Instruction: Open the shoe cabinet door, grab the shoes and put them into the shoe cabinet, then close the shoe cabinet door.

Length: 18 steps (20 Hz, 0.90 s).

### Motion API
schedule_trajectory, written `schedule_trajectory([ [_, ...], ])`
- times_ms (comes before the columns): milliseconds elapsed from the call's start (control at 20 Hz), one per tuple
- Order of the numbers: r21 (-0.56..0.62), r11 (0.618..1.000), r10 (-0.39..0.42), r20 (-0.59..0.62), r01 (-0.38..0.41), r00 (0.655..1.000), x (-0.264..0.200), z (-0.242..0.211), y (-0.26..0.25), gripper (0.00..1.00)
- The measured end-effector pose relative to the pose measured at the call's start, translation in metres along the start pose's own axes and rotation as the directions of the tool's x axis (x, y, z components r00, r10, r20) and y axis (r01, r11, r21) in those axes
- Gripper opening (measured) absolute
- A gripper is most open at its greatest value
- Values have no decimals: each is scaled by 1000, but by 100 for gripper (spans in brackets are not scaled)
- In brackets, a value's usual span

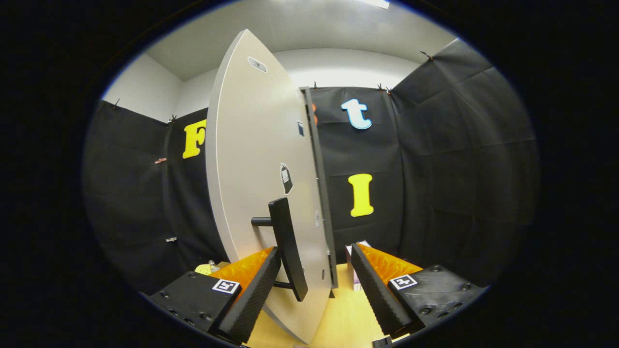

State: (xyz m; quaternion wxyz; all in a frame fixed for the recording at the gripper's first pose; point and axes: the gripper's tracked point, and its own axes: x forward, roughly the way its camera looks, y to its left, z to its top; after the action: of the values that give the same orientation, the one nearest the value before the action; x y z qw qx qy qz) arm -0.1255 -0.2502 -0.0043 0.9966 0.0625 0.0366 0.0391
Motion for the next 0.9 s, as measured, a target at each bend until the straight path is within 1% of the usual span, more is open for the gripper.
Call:
schedule_trajectory([
  [300,19,999,39,-5,-39,999,34,-17,77,97],
  [450,12,998,66,-12,-66,998,64,-27,117,97],
  [700,-4,990,138,-77,-138,988,120,-54,193,97],
  [800,-13,988,150,-83,-152,985,129,-56,212,97],
  [900,-20,987,161,-57,-162,985,130,-54,228,97],
])
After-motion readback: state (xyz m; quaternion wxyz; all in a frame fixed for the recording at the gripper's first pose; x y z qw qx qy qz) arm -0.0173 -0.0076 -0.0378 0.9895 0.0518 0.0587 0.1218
